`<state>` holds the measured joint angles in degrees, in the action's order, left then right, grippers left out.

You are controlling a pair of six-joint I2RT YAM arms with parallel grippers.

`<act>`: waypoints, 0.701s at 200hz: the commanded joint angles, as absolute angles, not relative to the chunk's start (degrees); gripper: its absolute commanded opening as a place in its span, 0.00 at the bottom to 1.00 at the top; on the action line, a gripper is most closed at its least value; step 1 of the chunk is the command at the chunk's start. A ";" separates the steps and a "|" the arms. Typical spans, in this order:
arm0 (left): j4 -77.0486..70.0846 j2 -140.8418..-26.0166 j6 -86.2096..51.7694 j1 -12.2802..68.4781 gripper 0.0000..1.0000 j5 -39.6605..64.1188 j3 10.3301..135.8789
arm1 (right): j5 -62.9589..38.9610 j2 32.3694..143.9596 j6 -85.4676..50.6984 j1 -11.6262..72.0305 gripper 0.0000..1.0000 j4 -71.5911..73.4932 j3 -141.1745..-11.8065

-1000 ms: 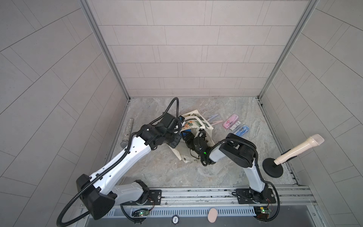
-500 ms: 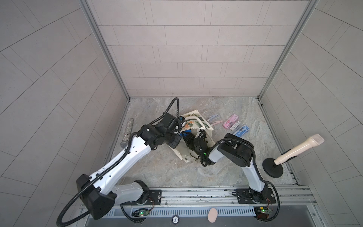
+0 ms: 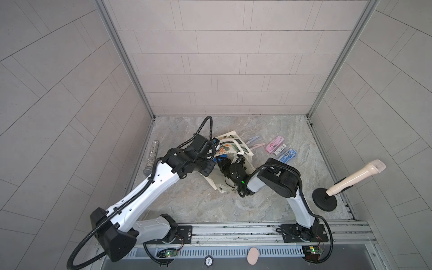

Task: Take out the compass set from the canvas bag
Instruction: Pick up the compass set from the canvas bag.

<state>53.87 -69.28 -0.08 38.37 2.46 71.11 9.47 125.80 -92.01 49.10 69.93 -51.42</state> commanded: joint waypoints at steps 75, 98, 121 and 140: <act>56.40 -70.21 -1.98 38.50 0.00 -7.70 72.35 | 7.96 116.24 -92.01 50.77 0.23 67.28 -43.41; 57.64 -72.19 -3.28 38.49 0.00 -10.45 73.76 | 5.81 110.72 -89.54 51.56 0.23 61.91 -42.23; 57.75 -72.94 -3.78 38.43 0.00 -11.41 74.54 | 4.09 104.14 -85.63 52.40 0.23 54.66 -41.41; 57.81 -73.20 -3.95 38.42 0.00 -11.26 75.10 | 3.30 97.31 -79.78 53.20 0.23 44.95 -41.80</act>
<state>55.18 -72.53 -2.74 38.76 -7.79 73.34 5.65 104.77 -87.07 52.05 57.54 -41.67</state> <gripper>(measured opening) 0.098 0.232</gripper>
